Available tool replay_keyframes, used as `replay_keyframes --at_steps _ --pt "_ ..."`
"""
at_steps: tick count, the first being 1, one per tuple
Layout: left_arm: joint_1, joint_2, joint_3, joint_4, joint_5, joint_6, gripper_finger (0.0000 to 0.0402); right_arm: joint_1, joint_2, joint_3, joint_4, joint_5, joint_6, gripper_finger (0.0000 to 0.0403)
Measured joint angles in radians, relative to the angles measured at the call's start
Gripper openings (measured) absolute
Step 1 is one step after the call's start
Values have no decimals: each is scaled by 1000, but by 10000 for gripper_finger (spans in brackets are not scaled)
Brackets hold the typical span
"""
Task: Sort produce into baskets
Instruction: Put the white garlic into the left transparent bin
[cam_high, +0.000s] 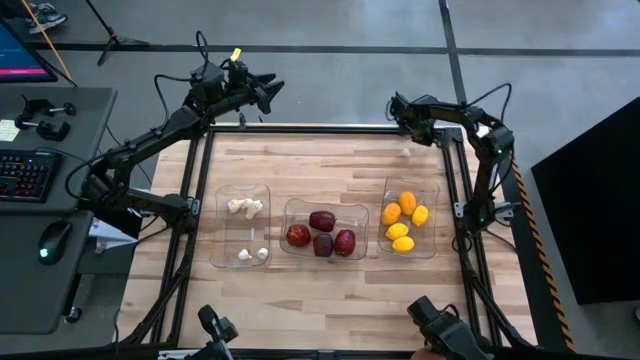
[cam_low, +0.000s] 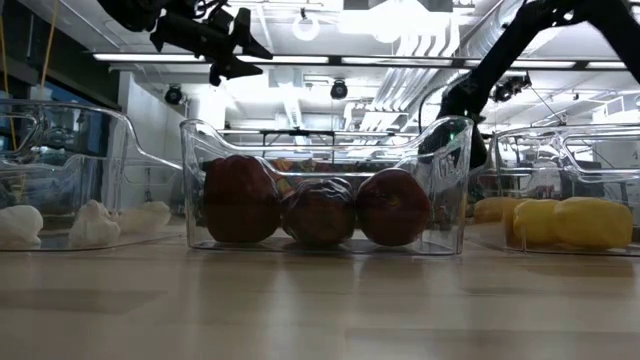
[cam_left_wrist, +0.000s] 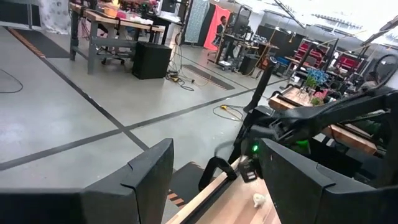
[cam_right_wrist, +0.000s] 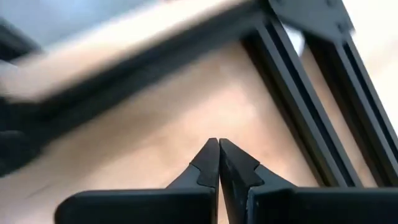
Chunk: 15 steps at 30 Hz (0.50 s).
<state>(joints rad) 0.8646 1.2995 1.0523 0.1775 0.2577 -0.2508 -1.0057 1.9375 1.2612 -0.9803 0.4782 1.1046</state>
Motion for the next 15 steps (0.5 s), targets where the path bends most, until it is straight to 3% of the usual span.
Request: replay_keyframes --at_steps 3,8,15 --pt "0 0 0 0 0 1 223 -20 -32 0 96 -32 -89 0" --pt "0 0 0 -1 0 -2 223 -49 -32 0 168 -308 -245 0" --pt "-3 0 0 -7 50 -45 223 19 -32 0 78 -330 -348 0"
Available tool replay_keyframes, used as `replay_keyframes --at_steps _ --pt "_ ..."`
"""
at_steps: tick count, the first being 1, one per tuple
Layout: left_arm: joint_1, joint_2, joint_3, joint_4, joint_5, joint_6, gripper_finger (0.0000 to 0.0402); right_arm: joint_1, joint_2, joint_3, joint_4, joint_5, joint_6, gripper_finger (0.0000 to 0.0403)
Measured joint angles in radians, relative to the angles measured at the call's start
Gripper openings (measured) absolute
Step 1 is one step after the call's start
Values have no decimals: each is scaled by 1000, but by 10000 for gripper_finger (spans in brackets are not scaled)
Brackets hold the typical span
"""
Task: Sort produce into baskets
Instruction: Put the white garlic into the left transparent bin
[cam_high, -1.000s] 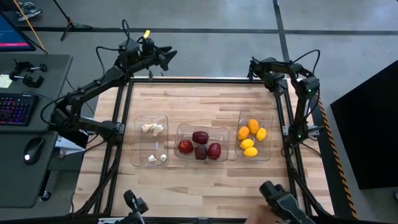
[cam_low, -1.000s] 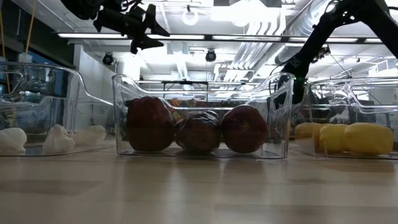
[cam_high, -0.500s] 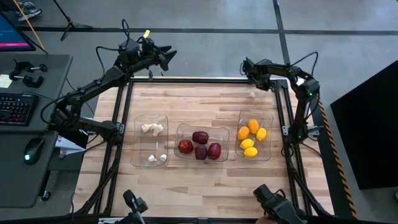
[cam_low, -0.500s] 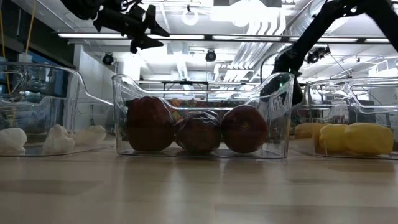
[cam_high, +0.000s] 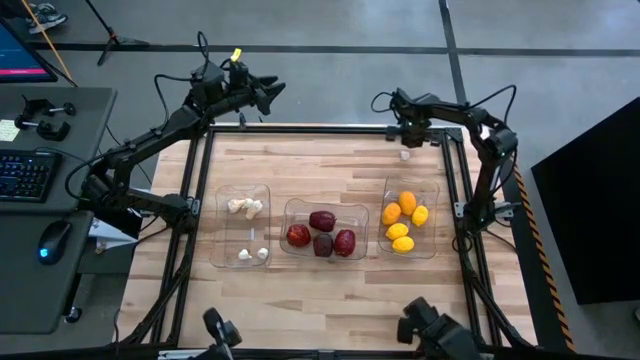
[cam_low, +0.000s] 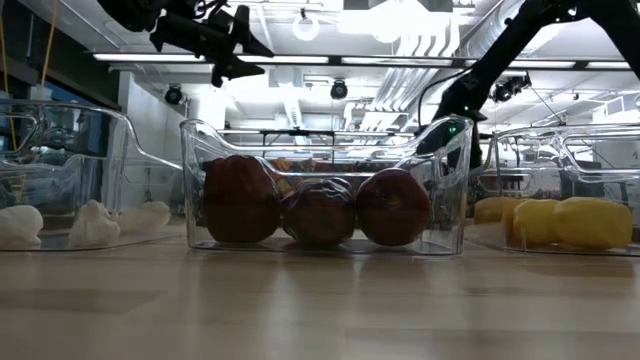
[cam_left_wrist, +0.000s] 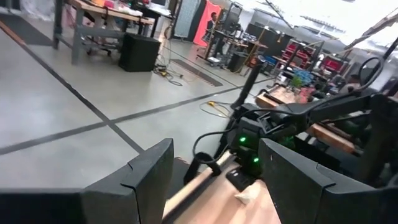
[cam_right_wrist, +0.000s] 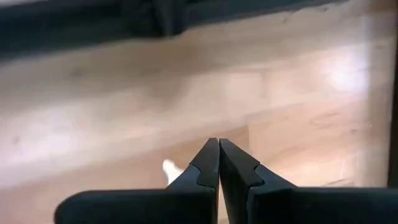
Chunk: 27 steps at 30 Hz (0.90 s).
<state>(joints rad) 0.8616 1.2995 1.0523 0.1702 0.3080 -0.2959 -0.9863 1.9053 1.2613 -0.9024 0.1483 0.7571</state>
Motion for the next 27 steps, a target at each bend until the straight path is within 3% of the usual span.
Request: replay_keyframes --at_steps 8,13,20,27 --pt "-18 0 0 0 6 -47 223 57 -1 0 53 0 -14 0" --pt "-39 0 0 14 69 -100 223 80 -1 0 3 100 24 0" --pt "-112 0 0 -9 84 24 223 70 18 0 -5 79 -37 0" --pt "-158 0 0 -66 83 17 223 102 17 0 -28 78 -51 0"
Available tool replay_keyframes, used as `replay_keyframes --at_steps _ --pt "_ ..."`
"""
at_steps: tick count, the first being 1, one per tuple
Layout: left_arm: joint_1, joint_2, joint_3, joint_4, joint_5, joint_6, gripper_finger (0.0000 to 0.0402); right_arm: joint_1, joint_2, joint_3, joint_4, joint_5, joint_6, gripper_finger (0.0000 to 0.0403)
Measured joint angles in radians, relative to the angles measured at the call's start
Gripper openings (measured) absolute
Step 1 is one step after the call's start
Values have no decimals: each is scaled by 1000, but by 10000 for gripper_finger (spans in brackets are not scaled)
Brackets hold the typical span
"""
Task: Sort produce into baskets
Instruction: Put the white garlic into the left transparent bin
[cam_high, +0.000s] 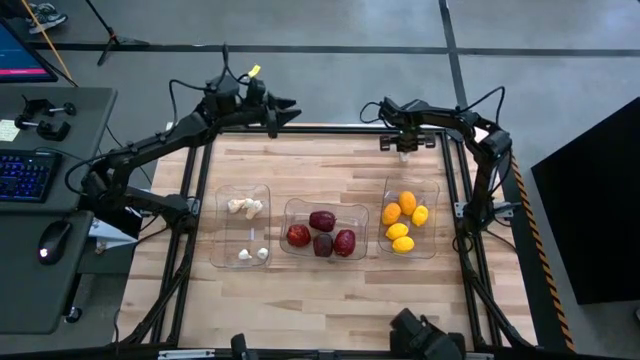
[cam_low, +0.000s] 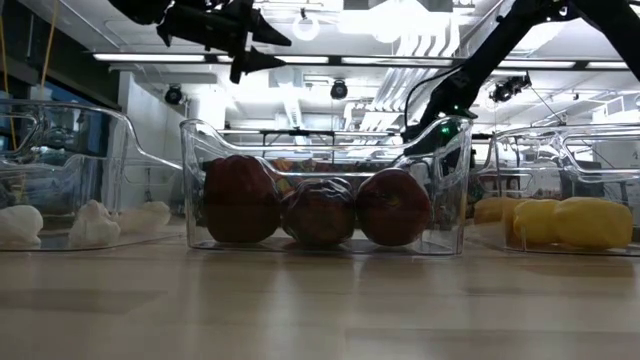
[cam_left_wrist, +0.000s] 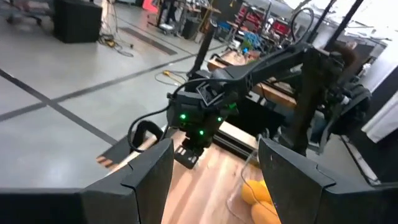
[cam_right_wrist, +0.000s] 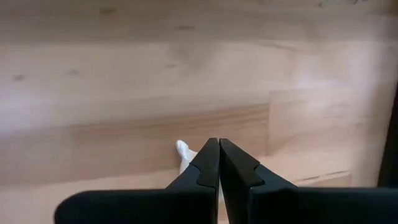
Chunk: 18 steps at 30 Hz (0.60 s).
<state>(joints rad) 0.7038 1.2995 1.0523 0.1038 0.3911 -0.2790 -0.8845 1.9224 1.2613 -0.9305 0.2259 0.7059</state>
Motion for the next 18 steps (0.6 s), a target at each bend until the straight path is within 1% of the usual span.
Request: replay_keyframes --at_steps 4,9,15,18 --pt "-22 0 0 -34 2 1 223 36 0 0 -16 -1 4 0" --pt "-40 0 0 -60 54 1 223 99 0 0 -27 -43 36 0" --pt "-76 0 0 -86 56 -46 223 198 0 0 -38 -43 43 0" --pt "-106 0 0 -89 53 -60 223 230 -17 0 -33 -8 19 0"
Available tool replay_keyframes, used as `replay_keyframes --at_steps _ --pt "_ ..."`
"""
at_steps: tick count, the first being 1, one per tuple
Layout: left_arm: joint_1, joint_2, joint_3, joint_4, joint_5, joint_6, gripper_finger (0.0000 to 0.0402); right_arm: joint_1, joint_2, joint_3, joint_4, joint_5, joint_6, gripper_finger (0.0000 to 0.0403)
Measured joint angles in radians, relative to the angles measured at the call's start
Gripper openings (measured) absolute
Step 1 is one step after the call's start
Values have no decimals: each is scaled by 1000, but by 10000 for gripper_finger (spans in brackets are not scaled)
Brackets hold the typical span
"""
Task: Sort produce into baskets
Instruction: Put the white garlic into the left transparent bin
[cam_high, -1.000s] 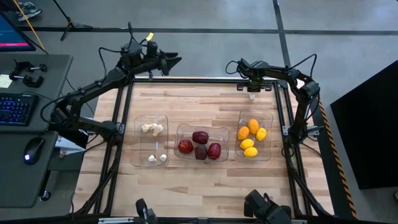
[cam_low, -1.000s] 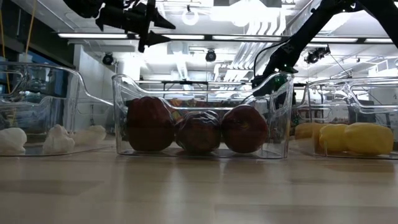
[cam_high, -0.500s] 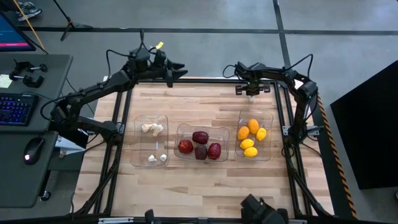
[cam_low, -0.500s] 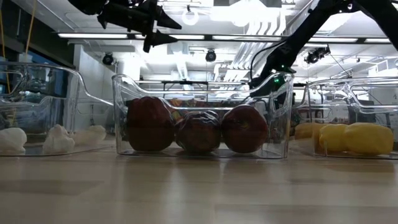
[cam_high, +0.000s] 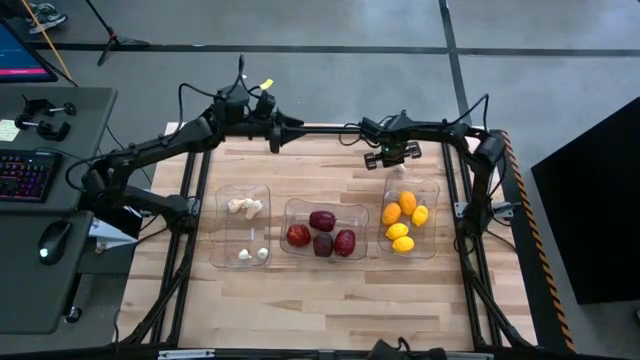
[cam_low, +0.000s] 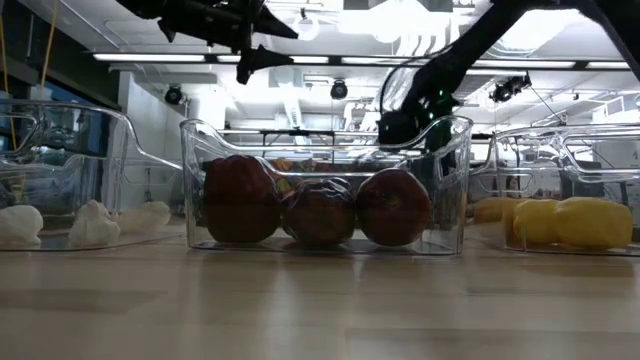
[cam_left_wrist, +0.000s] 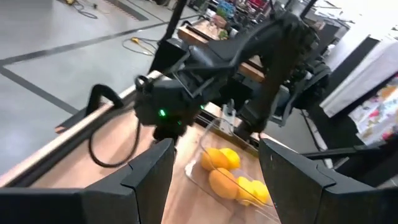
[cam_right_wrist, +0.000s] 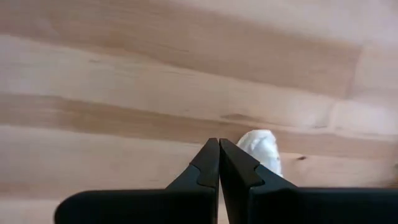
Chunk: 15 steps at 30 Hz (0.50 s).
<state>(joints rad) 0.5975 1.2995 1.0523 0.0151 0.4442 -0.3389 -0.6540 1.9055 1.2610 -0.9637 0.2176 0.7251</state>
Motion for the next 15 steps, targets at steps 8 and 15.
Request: replay_keyframes --at_steps 8,15 --pt "-101 0 0 3 -116 -76 223 -54 -216 0 -5 142 -101 0" --pt "-252 0 0 2 -304 -166 223 -61 -353 0 3 151 -246 0"
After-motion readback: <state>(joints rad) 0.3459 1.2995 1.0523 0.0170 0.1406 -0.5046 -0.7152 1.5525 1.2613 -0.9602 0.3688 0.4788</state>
